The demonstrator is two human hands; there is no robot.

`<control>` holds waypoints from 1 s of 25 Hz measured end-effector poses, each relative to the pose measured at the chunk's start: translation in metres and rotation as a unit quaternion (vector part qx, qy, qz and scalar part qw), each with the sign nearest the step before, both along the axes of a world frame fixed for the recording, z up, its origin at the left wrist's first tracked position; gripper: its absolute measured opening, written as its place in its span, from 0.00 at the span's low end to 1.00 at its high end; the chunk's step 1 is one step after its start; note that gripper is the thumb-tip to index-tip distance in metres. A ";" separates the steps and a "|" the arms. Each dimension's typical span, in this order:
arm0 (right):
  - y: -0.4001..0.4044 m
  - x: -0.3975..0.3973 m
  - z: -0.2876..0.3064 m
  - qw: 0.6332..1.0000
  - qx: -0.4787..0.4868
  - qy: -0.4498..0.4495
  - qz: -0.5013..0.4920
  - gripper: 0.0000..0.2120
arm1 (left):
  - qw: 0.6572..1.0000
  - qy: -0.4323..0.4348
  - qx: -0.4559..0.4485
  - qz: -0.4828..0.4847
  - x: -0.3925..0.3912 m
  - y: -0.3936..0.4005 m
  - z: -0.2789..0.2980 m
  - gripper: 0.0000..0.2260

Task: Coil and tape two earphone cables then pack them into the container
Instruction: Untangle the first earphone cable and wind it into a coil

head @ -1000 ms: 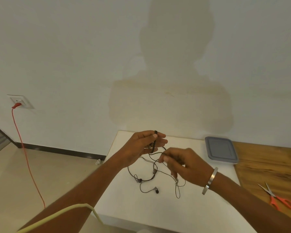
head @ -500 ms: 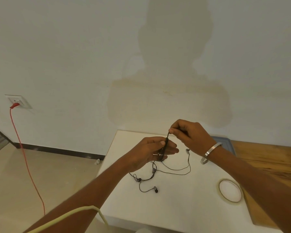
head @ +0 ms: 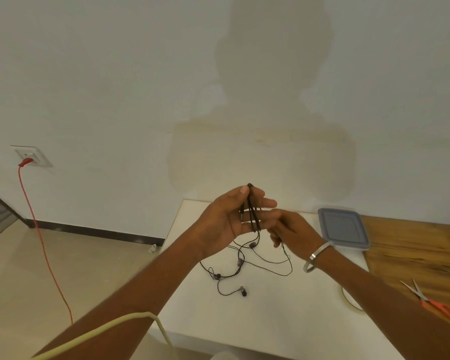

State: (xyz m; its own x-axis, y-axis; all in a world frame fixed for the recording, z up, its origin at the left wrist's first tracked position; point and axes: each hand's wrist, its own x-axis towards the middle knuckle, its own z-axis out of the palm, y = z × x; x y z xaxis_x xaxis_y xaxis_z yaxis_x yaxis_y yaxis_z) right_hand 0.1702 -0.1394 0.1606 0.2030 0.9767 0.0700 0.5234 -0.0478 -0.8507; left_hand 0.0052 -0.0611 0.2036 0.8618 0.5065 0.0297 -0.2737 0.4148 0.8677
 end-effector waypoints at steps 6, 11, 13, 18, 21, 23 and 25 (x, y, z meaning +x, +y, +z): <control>-0.012 -0.031 -0.006 0.997 -0.045 0.047 0.043 0.18 | 0.998 0.010 0.015 0.064 0.008 0.003 -0.005 0.16; -0.019 -0.038 -0.005 0.985 -0.126 0.062 0.095 0.17 | 0.989 0.026 0.045 0.137 0.007 0.012 -0.006 0.15; -0.027 -0.041 -0.006 0.983 -0.130 -0.005 0.131 0.12 | 0.981 0.062 0.089 0.158 0.006 0.018 -0.005 0.13; -0.037 -0.029 0.016 0.981 -0.007 -0.122 0.149 0.09 | 0.948 0.171 0.234 0.131 -0.003 0.020 -0.014 0.11; -0.034 -0.010 0.036 0.979 0.074 -0.155 0.113 0.06 | 0.933 0.204 0.286 0.080 -0.005 0.012 -0.017 0.11; -0.027 0.001 0.047 0.977 0.094 -0.168 0.092 0.04 | 0.930 0.215 0.293 0.047 -0.004 0.006 -0.016 0.11; -0.019 0.009 0.056 0.973 0.109 -0.188 0.072 0.03 | 0.934 0.223 0.278 0.030 -0.002 0.005 -0.016 0.12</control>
